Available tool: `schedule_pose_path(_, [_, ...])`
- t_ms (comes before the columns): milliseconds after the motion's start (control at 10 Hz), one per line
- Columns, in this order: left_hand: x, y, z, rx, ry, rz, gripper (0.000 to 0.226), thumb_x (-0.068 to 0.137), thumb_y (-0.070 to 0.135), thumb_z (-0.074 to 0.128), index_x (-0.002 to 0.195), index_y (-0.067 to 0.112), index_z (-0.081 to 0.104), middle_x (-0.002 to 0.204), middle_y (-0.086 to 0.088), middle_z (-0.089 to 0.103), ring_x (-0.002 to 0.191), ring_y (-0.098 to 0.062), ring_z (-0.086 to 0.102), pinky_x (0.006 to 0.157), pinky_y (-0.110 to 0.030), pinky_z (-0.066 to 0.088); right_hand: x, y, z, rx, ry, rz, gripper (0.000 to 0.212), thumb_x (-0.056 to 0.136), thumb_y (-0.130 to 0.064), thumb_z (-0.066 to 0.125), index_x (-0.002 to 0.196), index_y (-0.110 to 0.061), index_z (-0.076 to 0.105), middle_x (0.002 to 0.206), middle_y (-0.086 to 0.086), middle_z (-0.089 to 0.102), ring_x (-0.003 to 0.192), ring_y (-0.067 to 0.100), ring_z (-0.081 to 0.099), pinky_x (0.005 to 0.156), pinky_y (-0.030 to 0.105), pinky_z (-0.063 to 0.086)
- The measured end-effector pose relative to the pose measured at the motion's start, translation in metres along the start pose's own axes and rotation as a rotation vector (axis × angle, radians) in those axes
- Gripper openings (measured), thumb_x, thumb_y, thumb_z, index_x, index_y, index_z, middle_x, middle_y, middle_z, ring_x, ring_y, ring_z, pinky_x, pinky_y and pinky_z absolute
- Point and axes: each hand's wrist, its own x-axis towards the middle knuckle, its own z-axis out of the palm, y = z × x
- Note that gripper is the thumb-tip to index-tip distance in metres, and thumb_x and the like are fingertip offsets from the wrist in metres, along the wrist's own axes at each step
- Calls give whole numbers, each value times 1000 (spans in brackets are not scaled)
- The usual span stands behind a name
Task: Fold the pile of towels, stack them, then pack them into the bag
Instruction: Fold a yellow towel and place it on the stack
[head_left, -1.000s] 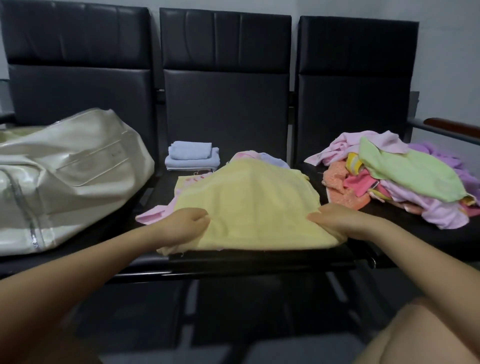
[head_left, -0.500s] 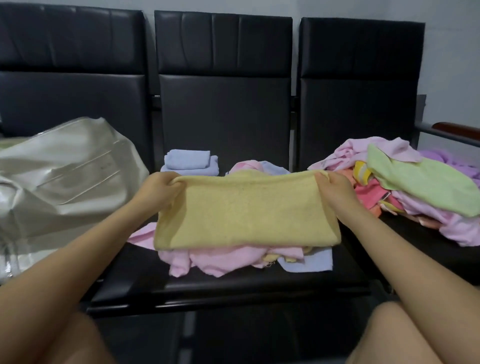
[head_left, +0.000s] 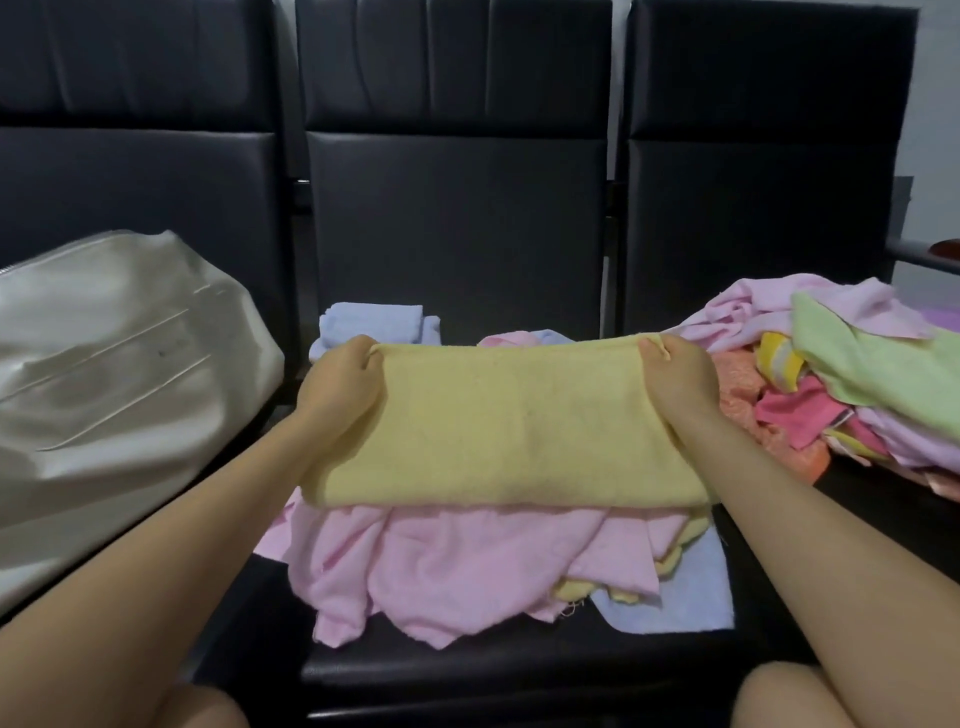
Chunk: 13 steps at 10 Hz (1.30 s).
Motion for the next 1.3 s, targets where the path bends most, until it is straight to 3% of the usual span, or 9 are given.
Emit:
schedule_pose_path(100, [-2, -11, 9, 233, -75, 97, 21, 102, 28, 36, 101, 18, 54, 92, -8, 59, 83, -28, 52, 72, -36, 39, -26, -10, -15, 399, -112, -239, 30, 100, -24, 42, 106, -9, 67, 106, 16, 65, 94, 33, 57, 75, 33, 37])
schedule_pose_path(300, [-9, -30, 30, 172, -199, 62, 14, 98, 23, 47, 93, 14, 57, 91, -6, 61, 86, -24, 53, 67, -33, 31, -28, -5, -2, 279, -241, -239, 35, 98, -37, 43, 102, -8, 62, 103, 12, 62, 91, 30, 52, 73, 32, 34])
schedule_pose_path(500, [-12, -30, 20, 93, -119, -18, 28, 95, 20, 50, 120, 11, 59, 116, -13, 60, 104, -28, 55, 82, -36, 43, -41, 11, -17, 381, -316, -191, 45, 95, -45, 51, 81, -4, 59, 80, 12, 59, 77, 30, 54, 68, 35, 37])
schedule_pose_path(600, [-23, -10, 6, 10, -15, 40, 24, 92, 16, 41, 88, 10, 65, 91, -7, 63, 91, -32, 54, 67, -35, 40, -48, 16, -31, 417, -356, -164, 44, 93, -44, 56, 80, -3, 62, 78, 12, 58, 74, 27, 53, 70, 36, 39])
schedule_pose_path(700, [-37, 25, -7, -74, 52, 108, 27, 94, 12, 40, 81, 6, 63, 84, -4, 59, 84, -29, 53, 65, -38, 41, -55, 21, -48, 529, -395, -97, 37, 93, -41, 59, 90, -5, 63, 83, 8, 58, 79, 24, 55, 78, 35, 42])
schedule_pose_path(900, [-72, 94, -1, -205, -39, 365, 35, 96, 27, 35, 109, 15, 65, 113, -1, 61, 106, -19, 55, 92, -41, 45, -68, 32, -70, 765, -646, 171, 78, 74, -51, 76, 132, -5, 52, 122, 13, 61, 106, 27, 61, 89, 37, 50])
schedule_pose_path(1000, [-88, 106, 18, -17, -239, 443, 43, 104, 32, 33, 145, 22, 43, 153, -2, 36, 141, -20, 30, 113, -33, 24, -71, 36, -79, 912, -812, 253, 34, 91, -24, 66, 117, -3, 60, 101, 13, 66, 89, 25, 63, 77, 36, 51])
schedule_pose_path(1100, [-99, 106, 39, 295, -290, 482, 51, 103, 39, 29, 153, 31, 22, 163, -3, 10, 149, -20, 9, 119, -37, 11, -72, 30, -84, 1079, -744, 253, 28, 92, -15, 60, 117, -2, 60, 94, 11, 66, 82, 23, 62, 72, 34, 49])
schedule_pose_path(1300, [-86, 104, 22, -404, -167, 241, 34, 98, 14, 39, 112, 16, 70, 124, 0, 63, 117, -16, 53, 95, -21, 34, -98, -32, -112, 1017, -527, -77, 25, 96, -34, 53, 108, -21, 70, 85, -1, 68, 76, 13, 64, 71, 24, 50])
